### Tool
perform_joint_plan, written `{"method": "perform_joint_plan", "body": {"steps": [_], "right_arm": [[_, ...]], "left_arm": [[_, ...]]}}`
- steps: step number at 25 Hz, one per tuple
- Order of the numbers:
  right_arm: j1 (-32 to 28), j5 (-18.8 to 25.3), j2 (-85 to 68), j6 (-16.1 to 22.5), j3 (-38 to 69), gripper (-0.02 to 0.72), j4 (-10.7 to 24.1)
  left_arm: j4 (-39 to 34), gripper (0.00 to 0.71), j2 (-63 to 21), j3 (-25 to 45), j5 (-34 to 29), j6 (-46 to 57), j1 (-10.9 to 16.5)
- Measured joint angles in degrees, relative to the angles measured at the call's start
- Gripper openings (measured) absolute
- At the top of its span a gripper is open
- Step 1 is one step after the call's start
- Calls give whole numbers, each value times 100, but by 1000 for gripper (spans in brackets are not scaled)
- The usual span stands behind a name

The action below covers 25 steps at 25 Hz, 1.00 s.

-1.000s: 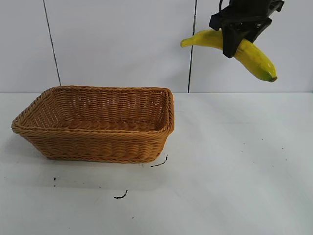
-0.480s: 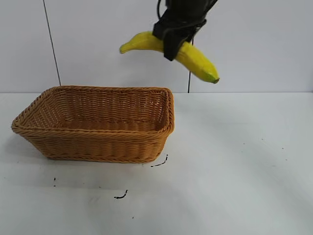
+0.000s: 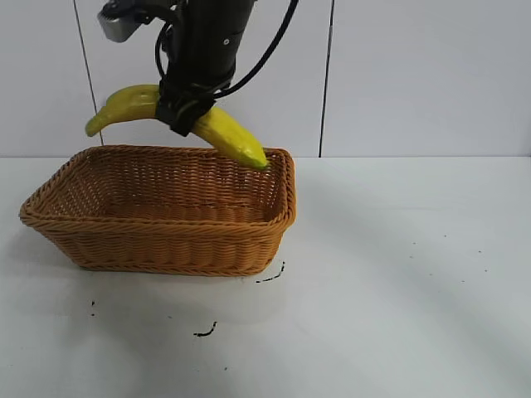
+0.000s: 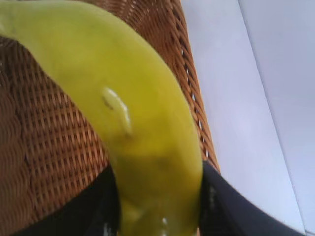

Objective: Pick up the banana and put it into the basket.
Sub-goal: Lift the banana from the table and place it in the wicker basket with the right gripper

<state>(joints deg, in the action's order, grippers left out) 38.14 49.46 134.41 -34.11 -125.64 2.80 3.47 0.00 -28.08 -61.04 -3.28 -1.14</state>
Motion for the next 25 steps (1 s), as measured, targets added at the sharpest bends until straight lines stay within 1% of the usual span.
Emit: {"method": "perform_joint_plan", "body": {"steps": [4,9,14,20,21,22,23,24,25], "right_arm": [[-10,-284,241,-11,0,318,77],[-18,-517,687,-15,0,318,24],[-18,-554,901,-15,0,318,-50],[-18,-608,907,-15,0,318,-55],[-18,-608,907,-15,0,333,-55],[-18,-608,907,-15,0,386,-55],[-18,-616,907,-15,0,453,-55],[-18,-630,895,-10,0,538,-61],[-18,-630,888,5,0,601,-61]], "left_arm": [[0,695,0,0,0,0,0],[0,695,0,0,0,0,0],[0,695,0,0,0,0,0],[0,695,0,0,0,0,0],[0,695,0,0,0,0,0],[0,695,0,0,0,0,0],[0,695,0,0,0,0,0],[0,695,0,0,0,0,0],[0,695,0,0,0,0,0]]}}
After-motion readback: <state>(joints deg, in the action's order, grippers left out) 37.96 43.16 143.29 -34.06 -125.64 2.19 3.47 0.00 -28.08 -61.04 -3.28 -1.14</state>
